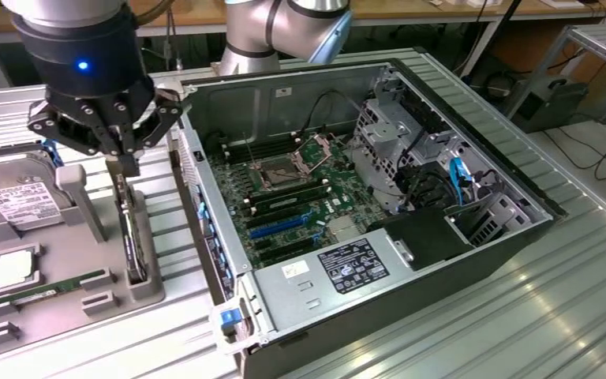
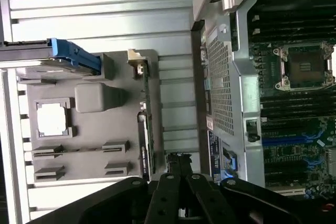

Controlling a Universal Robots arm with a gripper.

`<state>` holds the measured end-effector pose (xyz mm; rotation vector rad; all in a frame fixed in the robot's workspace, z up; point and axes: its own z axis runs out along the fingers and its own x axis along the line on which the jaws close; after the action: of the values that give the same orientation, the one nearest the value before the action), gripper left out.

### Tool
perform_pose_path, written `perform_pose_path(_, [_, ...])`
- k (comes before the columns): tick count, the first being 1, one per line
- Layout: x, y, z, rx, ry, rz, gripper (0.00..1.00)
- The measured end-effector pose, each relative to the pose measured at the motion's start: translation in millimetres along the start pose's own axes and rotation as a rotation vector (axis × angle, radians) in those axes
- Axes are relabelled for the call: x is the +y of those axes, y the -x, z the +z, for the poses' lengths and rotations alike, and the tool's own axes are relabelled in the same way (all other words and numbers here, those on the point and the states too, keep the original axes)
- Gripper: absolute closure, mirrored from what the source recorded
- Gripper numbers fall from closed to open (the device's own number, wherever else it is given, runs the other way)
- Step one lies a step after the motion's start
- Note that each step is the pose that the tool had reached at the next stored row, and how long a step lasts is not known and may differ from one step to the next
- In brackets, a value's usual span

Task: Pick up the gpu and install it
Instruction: 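Reach for the gpu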

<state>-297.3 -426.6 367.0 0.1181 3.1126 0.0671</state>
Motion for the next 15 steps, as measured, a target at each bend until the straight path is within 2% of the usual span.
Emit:
perform_pose_path(2, [-1.2,-9.1,3.4,0.0000,0.0000,0.000,0.89])
perform_pose_path(4, [-2.9,-24.1,9.0,0.0003,0.0000,0.000,0.89])
perform_pose_path(5, [-3.2,-27.4,10.7,0.0008,0.0001,0.000,0.89])
perform_pose_path(6, [-3.2,-27.6,11.2,0.0028,-0.0001,0.000,0.89])
perform_pose_path(15, [-3.3,-27.6,11.1,0.0030,-0.0003,0.000,0.89])
